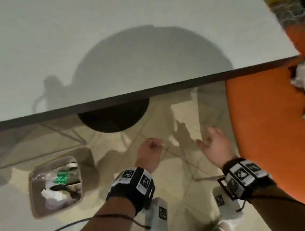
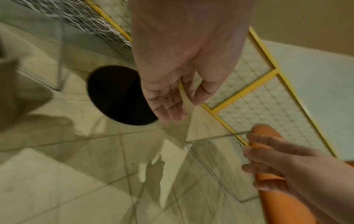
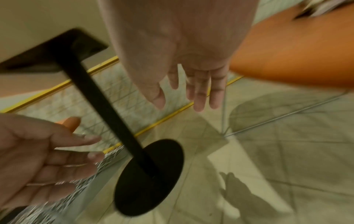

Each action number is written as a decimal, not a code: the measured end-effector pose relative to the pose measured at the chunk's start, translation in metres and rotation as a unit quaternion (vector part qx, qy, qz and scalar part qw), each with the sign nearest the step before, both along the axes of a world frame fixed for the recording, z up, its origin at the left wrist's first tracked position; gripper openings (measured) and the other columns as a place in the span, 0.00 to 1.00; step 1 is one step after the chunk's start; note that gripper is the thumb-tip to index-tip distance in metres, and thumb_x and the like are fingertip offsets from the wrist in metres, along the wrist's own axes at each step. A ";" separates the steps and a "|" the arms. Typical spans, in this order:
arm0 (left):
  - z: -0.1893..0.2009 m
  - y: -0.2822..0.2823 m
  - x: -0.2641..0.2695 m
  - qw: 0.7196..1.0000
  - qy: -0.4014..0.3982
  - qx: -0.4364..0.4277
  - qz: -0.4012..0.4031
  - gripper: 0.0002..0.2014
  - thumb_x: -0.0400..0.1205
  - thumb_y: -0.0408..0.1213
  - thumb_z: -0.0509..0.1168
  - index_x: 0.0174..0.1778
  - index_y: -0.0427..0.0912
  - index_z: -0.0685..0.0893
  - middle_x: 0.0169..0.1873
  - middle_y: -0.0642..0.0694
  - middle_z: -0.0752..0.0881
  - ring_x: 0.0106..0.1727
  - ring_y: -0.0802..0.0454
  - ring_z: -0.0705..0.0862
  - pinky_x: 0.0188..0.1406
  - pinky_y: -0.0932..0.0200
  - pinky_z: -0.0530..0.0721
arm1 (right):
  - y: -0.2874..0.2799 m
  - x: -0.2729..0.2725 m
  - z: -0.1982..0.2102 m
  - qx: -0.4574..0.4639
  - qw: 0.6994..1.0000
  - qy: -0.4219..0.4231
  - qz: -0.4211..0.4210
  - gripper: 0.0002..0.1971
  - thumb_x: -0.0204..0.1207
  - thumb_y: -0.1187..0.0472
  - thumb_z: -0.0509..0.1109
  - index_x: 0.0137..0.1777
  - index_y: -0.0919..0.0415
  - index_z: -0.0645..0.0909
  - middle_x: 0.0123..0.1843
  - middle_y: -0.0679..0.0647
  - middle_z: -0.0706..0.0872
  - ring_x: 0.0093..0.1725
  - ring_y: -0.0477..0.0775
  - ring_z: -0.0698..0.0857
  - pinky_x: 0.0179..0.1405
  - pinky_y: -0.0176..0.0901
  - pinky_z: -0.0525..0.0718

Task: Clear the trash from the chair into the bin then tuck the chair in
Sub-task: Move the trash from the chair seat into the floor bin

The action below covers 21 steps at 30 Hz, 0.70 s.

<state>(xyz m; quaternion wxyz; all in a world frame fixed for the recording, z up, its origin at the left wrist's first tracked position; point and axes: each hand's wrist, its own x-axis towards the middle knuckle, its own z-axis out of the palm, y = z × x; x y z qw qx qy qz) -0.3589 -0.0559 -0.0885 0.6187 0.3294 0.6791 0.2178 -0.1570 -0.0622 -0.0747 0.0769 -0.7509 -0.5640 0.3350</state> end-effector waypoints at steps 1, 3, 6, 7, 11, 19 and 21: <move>0.005 0.003 0.036 1.000 -0.004 0.006 -0.022 0.07 0.78 0.34 0.63 0.39 0.51 0.80 0.44 0.43 0.83 0.47 0.46 0.80 0.45 0.55 0.75 | -0.003 0.037 0.005 0.019 0.999 -0.016 -0.020 0.29 0.77 0.56 0.68 0.78 0.53 0.66 0.72 0.61 0.74 0.63 0.62 0.81 0.62 0.46 0.79; 0.015 0.006 0.104 0.998 -0.003 0.015 -0.061 0.04 0.78 0.34 0.62 0.44 0.47 0.80 0.49 0.38 0.85 0.52 0.41 0.82 0.49 0.52 0.77 | -0.010 0.105 0.016 0.056 0.996 -0.056 -0.048 0.27 0.75 0.58 0.69 0.75 0.52 0.71 0.69 0.60 0.77 0.62 0.61 0.80 0.61 0.44 0.76; 0.024 0.002 0.203 0.993 -0.019 0.020 -0.114 0.07 0.82 0.30 0.59 0.48 0.44 0.80 0.55 0.38 0.86 0.58 0.39 0.83 0.51 0.52 0.78 | -0.026 0.204 0.040 0.114 0.984 -0.094 -0.100 0.24 0.74 0.60 0.71 0.71 0.55 0.76 0.65 0.62 0.78 0.64 0.63 0.77 0.62 0.46 0.73; 0.027 -0.001 0.231 0.990 -0.018 0.022 -0.136 0.07 0.83 0.31 0.59 0.49 0.45 0.80 0.52 0.43 0.85 0.56 0.43 0.83 0.51 0.55 0.77 | -0.030 0.234 0.046 0.127 0.978 -0.114 -0.123 0.24 0.73 0.60 0.72 0.70 0.57 0.77 0.65 0.64 0.78 0.64 0.65 0.77 0.63 0.49 0.74; 0.035 -0.006 0.319 0.982 -0.005 0.035 -0.183 0.06 0.85 0.39 0.58 0.52 0.51 0.80 0.42 0.56 0.80 0.41 0.61 0.78 0.38 0.68 0.73 | -0.034 0.328 0.049 0.116 0.956 -0.176 -0.202 0.33 0.70 0.49 0.74 0.73 0.61 0.72 0.69 0.67 0.74 0.66 0.68 0.74 0.65 0.57 0.74; -0.030 0.059 0.381 0.947 0.185 0.057 -0.255 0.27 0.67 0.72 0.61 0.48 0.53 0.78 0.45 0.53 0.90 0.41 0.53 0.87 0.40 0.52 0.88 | -0.003 0.373 0.014 -0.062 0.936 0.014 -0.345 0.50 0.56 0.37 0.80 0.77 0.55 0.64 0.72 0.61 0.75 0.67 0.66 0.78 0.57 0.57 0.84; 0.000 0.078 0.407 0.941 0.169 0.153 -0.252 0.22 0.69 0.63 0.71 0.51 0.54 0.80 0.50 0.54 0.84 0.51 0.54 0.84 0.50 0.50 0.86 | 0.001 0.374 0.007 -0.101 0.935 0.010 -0.339 0.47 0.59 0.41 0.81 0.75 0.60 0.67 0.71 0.61 0.77 0.66 0.64 0.80 0.55 0.51 0.84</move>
